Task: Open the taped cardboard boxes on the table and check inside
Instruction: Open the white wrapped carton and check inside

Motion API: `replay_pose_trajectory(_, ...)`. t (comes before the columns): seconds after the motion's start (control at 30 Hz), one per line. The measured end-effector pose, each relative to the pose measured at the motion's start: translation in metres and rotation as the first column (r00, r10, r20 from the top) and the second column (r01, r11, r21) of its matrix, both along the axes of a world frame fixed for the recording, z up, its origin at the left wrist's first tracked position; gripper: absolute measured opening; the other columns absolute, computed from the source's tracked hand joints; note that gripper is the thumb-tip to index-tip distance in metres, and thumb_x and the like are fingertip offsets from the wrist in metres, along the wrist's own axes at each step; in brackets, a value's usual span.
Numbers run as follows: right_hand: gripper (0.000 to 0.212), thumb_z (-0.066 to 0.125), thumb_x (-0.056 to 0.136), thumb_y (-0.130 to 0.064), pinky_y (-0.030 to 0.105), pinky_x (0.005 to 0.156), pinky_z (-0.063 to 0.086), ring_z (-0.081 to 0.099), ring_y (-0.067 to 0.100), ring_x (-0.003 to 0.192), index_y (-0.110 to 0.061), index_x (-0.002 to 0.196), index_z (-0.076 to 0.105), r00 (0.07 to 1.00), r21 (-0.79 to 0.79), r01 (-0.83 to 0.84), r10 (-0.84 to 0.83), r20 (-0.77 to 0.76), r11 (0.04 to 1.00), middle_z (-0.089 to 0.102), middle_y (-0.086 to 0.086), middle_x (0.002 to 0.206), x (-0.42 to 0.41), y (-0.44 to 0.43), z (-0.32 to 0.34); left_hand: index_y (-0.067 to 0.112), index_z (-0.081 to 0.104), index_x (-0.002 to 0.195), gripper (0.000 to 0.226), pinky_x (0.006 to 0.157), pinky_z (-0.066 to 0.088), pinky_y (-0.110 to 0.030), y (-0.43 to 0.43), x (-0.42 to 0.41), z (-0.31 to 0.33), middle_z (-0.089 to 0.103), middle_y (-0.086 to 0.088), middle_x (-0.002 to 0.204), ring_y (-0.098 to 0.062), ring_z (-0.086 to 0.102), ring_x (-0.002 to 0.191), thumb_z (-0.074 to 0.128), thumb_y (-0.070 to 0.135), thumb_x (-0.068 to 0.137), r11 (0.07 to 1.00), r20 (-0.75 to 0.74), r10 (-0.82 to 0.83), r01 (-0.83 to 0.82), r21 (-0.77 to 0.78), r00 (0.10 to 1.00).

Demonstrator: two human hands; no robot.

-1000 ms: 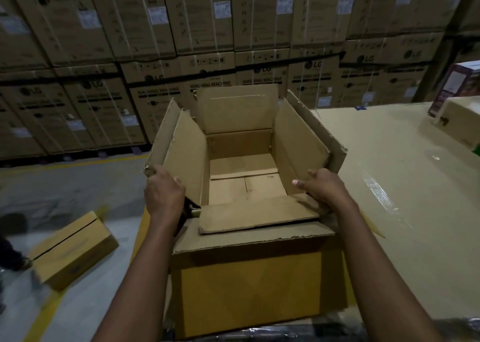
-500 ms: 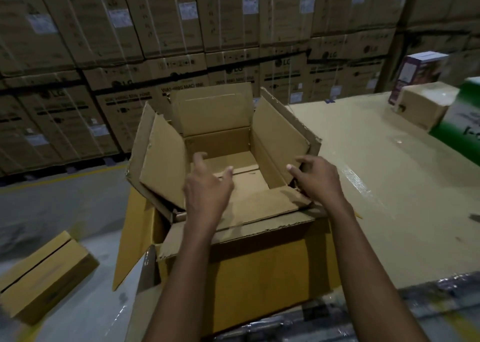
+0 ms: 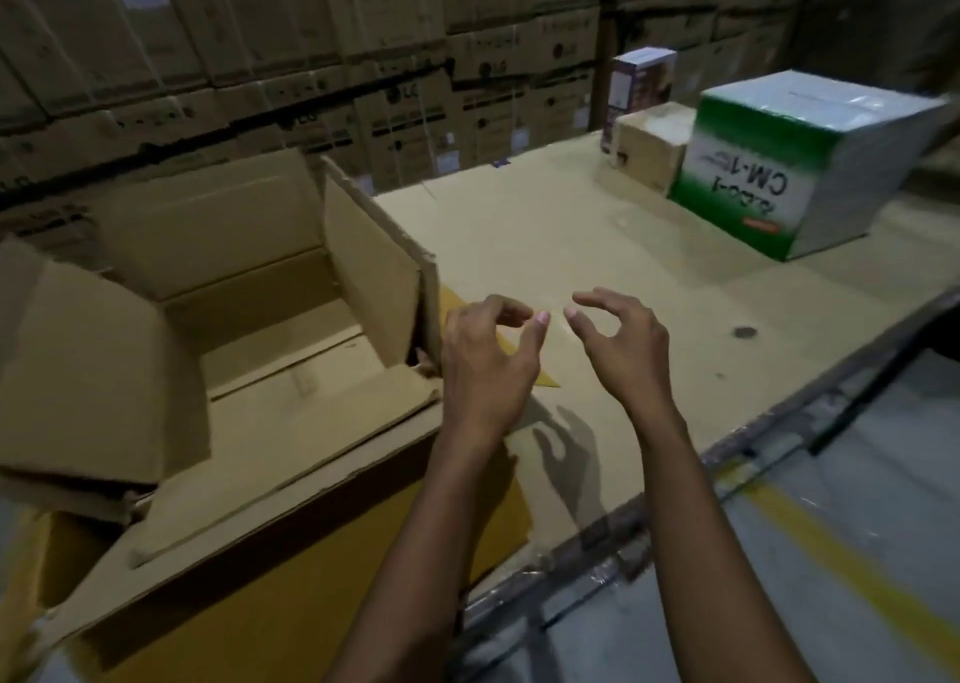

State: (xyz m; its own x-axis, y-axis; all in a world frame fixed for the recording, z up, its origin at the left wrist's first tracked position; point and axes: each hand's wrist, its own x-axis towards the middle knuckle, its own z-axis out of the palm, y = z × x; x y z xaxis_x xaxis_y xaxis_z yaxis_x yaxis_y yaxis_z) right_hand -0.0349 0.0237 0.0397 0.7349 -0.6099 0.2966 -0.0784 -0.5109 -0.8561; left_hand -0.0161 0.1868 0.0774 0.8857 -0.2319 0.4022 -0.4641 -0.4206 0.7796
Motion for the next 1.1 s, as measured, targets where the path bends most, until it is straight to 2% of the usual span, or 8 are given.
replay_pose_trajectory(0.1, 0.021, 0.074, 0.092, -0.039, 0.045, 0.109, 0.046, 0.060, 0.017, 0.126, -0.030, 0.111, 0.078, 0.999, 0.014, 0.044, -0.044, 0.013, 0.999, 0.071, -0.003, 0.128, -0.011, -0.056, -0.014, 0.025, 0.070, 0.099, 0.019, 0.086, 0.043, -0.022, -0.069, -0.002, -0.013, 0.068, 0.016, 0.096, -0.005, 0.055, 0.106, 0.067, 0.043, 0.095, 0.997, -0.019, -0.043, 0.041, -0.062, 0.999)
replay_pose_trajectory(0.3, 0.018, 0.075, 0.093, -0.037, 0.045, 0.107, 0.048, 0.061, 0.016, 0.122, -0.033, 0.110, 0.077, 0.997, 0.082, 0.076, -0.074, -0.027, 0.994, 0.069, -0.005, 0.130, -0.034, -0.164, -0.041, 0.030, 0.070, 0.099, 0.023, 0.093, 0.052, -0.042, -0.199, 0.003, -0.063, 0.072, 0.018, 0.097, -0.008, 0.064, 0.108, 0.067, 0.051, 0.091, 0.979, -0.240, -0.131, 0.086, -0.186, 0.962)
replay_pose_trajectory(0.47, 0.019, 0.075, 0.093, -0.033, 0.038, 0.102, 0.050, 0.063, 0.012, 0.114, -0.033, 0.112, 0.076, 0.992, 0.122, 0.124, -0.119, -0.047, 0.985, 0.069, -0.009, 0.126, -0.048, -0.241, -0.053, 0.023, 0.072, 0.098, 0.017, 0.088, 0.055, -0.040, -0.275, 0.006, -0.086, 0.074, 0.015, 0.097, 0.003, 0.066, 0.098, 0.071, 0.040, 0.093, 0.965, -0.362, -0.171, 0.082, -0.248, 0.916)
replay_pose_trajectory(0.57, 0.020, 0.075, 0.093, -0.032, 0.033, 0.098, 0.051, 0.064, 0.011, 0.108, -0.030, 0.114, 0.076, 0.988, 0.146, 0.150, -0.145, -0.049, 0.978, 0.069, -0.009, 0.123, -0.038, -0.283, -0.060, 0.022, 0.073, 0.098, 0.018, 0.087, 0.055, -0.036, -0.315, 0.019, -0.095, 0.074, 0.014, 0.097, 0.005, 0.066, 0.096, 0.071, 0.039, 0.093, 0.965, -0.400, -0.190, 0.094, -0.246, 0.897)
replay_pose_trajectory(0.7, 0.021, 0.074, 0.094, -0.033, 0.030, 0.094, 0.050, 0.064, 0.012, 0.111, -0.031, 0.115, 0.076, 0.987, 0.137, 0.152, -0.144, -0.065, 0.979, 0.069, -0.009, 0.124, -0.010, -0.340, -0.070, 0.023, 0.073, 0.097, 0.018, 0.086, 0.052, -0.028, -0.367, 0.049, -0.111, 0.074, 0.013, 0.096, 0.005, 0.065, 0.096, 0.071, 0.040, 0.093, 0.963, -0.433, -0.186, 0.076, -0.259, 0.882)
replay_pose_trajectory(0.83, 0.023, 0.072, 0.095, -0.035, 0.037, 0.098, 0.051, 0.063, 0.014, 0.112, -0.029, 0.117, 0.075, 0.987, 0.077, 0.121, -0.112, -0.115, 0.990, 0.069, -0.005, 0.124, 0.024, -0.400, -0.070, 0.022, 0.073, 0.095, 0.018, 0.092, 0.055, -0.036, -0.427, 0.086, -0.120, 0.075, 0.008, 0.095, -0.005, 0.068, 0.098, 0.072, 0.041, 0.092, 0.959, -0.473, -0.180, 0.047, -0.279, 0.863)
replay_pose_trajectory(1.0, 0.021, 0.072, 0.096, -0.034, 0.026, 0.088, 0.046, 0.064, 0.010, 0.109, -0.029, 0.117, 0.075, 0.985, 0.100, 0.152, -0.143, -0.100, 0.983, 0.069, -0.006, 0.123, 0.059, -0.478, -0.061, 0.024, 0.072, 0.093, 0.018, 0.093, 0.056, -0.040, -0.516, 0.121, -0.111, 0.076, 0.007, 0.093, -0.008, 0.069, 0.097, 0.072, 0.042, 0.092, 0.960, -0.471, -0.214, 0.094, -0.265, 0.856)
replay_pose_trajectory(1.1, 0.023, 0.072, 0.096, -0.036, 0.025, 0.086, 0.046, 0.064, 0.010, 0.111, -0.030, 0.119, 0.075, 0.986, 0.145, 0.126, -0.109, -0.124, 0.981, 0.068, -0.008, 0.124, 0.070, -0.522, -0.073, 0.023, 0.072, 0.093, 0.019, 0.093, 0.056, -0.040, -0.562, 0.129, -0.116, 0.076, 0.006, 0.093, -0.008, 0.070, 0.096, 0.071, 0.043, 0.092, 0.965, -0.494, -0.198, 0.080, -0.250, 0.846)
